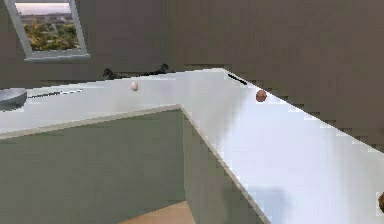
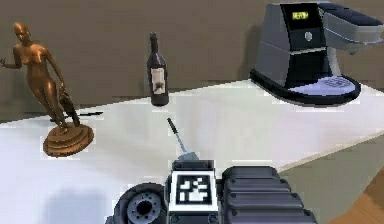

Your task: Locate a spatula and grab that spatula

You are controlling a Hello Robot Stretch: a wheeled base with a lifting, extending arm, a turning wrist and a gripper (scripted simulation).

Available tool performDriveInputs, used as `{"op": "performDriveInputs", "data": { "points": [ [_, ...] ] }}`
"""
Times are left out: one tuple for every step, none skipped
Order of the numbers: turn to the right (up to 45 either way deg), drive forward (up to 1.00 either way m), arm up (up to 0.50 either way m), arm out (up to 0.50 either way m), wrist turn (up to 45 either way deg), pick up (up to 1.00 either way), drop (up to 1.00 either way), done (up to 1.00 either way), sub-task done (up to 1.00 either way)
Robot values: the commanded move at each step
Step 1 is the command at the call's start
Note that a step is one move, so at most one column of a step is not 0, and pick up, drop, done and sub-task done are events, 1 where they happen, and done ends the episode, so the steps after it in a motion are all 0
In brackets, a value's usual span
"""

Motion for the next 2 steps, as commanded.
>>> {"op": "performDriveInputs", "data": {
  "points": [
    [0.0, 0.0, 0.0, 0.14, 0.0, 0.0, 0.0, 0.0, 0.0],
    [0.0, 0.0, 0.0, 0.0, 45.0, 0.0, 0.0, 0.0, 0.0]
  ]
}}
